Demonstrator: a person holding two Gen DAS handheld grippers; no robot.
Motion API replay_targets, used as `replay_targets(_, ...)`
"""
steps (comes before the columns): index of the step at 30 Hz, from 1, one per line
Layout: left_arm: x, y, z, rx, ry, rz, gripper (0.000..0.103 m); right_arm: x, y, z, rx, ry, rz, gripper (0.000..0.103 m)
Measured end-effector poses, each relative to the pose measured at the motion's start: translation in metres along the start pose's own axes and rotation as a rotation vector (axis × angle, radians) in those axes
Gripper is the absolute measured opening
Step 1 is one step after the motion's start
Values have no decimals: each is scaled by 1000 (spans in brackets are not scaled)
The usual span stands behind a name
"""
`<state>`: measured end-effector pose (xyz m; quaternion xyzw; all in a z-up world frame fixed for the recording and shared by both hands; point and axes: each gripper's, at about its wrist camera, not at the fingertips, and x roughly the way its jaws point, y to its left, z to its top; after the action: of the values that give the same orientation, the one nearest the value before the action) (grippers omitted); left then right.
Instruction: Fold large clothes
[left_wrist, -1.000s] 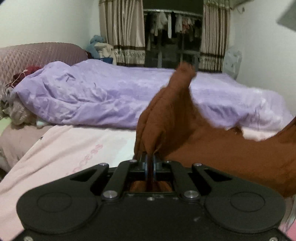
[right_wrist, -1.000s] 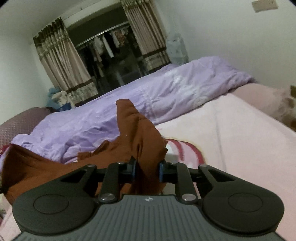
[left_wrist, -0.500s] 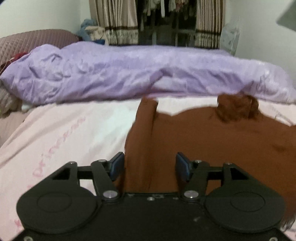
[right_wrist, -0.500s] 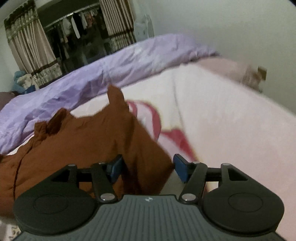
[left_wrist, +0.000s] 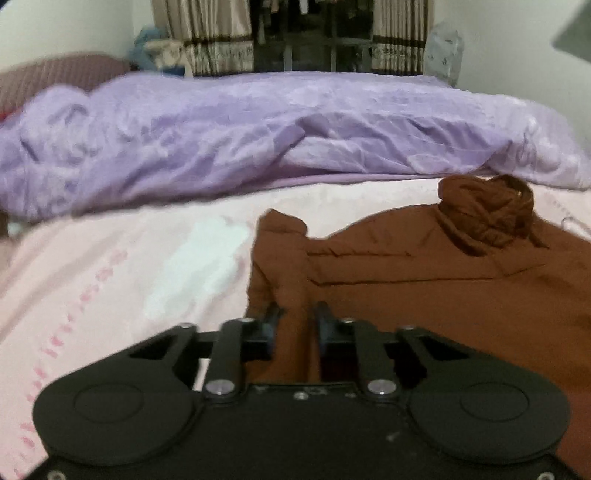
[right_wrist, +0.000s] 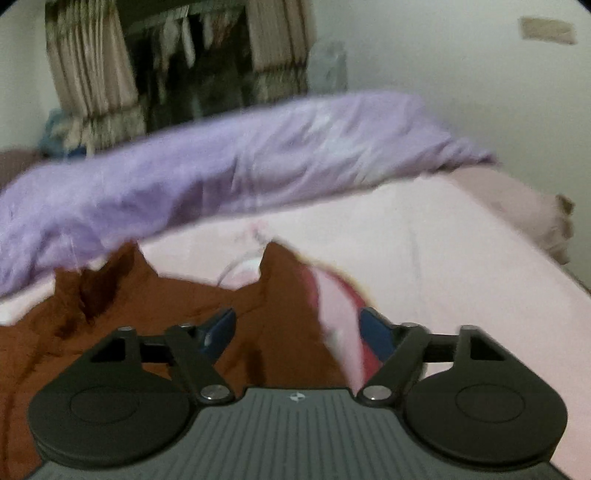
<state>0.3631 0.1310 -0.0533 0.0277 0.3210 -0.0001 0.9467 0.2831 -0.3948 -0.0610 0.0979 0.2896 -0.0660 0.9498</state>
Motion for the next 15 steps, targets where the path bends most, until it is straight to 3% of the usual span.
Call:
replay_targets(1,-1,0,2,-4,-12,8,7,16,2,2,3,51,3,7)
replay_targets(2,-5,3,5,-26,-31,16,5,20,3,2,27,58,13,6)
replay_targets(4,-17,11,13,-71,-80,20,5,6,3,0,84,-52,0,6)
replay_targets(7,-39,23,29,-133,-161,-27,6,-36,14,-4,44,-239,-44,6)
replay_targets(9,-40,21,37,-117,-191,-24,6,-48,17,-3,52,-292,-77,6)
replay_targets(12,-17,13,38,-93,-166,-14,7,-25,9,-6,88,-248,-95,6)
replay_targets(15,35,6,19,-79,-35,1,9,25,-2,-25,140,-108,-127,6)
